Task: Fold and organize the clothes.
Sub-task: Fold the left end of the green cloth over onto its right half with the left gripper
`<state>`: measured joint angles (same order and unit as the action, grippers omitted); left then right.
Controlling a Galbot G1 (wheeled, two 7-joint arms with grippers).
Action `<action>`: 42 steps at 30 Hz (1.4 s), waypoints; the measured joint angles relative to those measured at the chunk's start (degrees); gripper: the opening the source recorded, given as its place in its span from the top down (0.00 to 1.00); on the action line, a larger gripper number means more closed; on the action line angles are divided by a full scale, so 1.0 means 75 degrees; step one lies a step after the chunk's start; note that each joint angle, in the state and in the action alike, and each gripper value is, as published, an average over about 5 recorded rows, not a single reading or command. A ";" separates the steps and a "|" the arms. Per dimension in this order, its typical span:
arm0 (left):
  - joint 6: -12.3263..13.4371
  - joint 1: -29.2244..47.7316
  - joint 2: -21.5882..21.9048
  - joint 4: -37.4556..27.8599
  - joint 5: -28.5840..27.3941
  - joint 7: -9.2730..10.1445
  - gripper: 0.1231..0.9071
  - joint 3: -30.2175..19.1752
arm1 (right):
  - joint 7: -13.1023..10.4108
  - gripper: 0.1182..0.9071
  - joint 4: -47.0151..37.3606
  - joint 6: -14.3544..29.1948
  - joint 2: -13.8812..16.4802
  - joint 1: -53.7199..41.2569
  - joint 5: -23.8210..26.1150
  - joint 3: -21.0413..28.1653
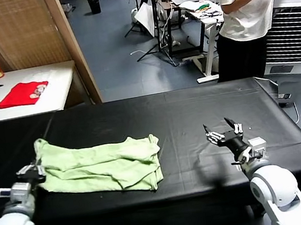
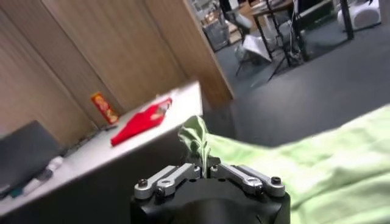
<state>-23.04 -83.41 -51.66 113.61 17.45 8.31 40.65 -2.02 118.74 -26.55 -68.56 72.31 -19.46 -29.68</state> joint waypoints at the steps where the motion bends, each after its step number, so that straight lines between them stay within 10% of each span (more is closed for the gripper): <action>1: -0.0074 0.0030 -0.0169 0.0150 0.0145 0.0036 0.95 -0.0142 | -0.0001 0.14 0.0015 0.0003 0.0007 0.0026 0.0011 -0.0025; 19: -0.0692 0.1125 -0.2557 0.1043 0.2923 0.0669 0.95 -0.2887 | 0.0014 0.14 0.0050 0.0055 -0.0166 0.0212 0.0273 -0.0123; 34: -0.0574 0.1197 -0.3308 0.0773 0.2693 0.0643 0.95 -0.3295 | 0.0098 0.14 -0.0023 0.0044 -0.0150 0.0160 0.0336 0.0020; 42: -0.0445 0.1106 -0.3466 0.0765 0.2848 0.0588 0.52 -0.3285 | 0.0334 0.14 -0.0186 0.0088 -0.0137 -0.0028 0.0135 0.0386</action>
<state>-26.38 -75.11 -77.66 119.35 38.81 12.71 16.01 0.48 117.35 -25.88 -69.59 72.09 -18.44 -26.79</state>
